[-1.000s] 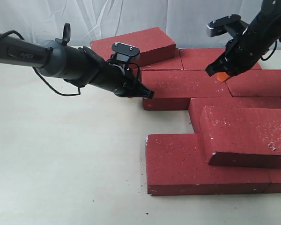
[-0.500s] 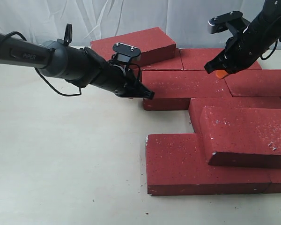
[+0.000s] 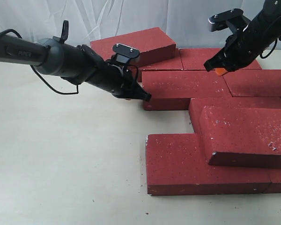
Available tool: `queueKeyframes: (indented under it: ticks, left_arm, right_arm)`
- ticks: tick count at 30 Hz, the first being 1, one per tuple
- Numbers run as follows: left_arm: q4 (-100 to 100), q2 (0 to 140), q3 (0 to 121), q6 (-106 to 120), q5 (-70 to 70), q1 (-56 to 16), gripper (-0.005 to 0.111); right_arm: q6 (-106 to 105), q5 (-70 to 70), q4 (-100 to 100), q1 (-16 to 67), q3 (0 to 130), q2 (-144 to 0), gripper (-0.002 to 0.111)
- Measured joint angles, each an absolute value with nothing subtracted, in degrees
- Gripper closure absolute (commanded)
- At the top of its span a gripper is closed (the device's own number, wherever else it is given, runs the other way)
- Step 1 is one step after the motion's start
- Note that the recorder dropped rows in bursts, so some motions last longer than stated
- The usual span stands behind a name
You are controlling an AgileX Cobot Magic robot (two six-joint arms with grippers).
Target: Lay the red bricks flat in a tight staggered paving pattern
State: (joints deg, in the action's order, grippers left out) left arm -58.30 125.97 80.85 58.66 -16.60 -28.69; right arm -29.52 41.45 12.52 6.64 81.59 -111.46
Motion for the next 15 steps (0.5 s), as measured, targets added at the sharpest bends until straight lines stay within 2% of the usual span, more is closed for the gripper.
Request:
queueKeyframes:
  ticks: [15]
  left_arm:
    - [-32.28,114.03,75.49,36.93,-25.16,-27.58,0.107]
  right_arm:
    - [-29.52,39.97,16.17,6.64,81.59,-111.69,0.108]
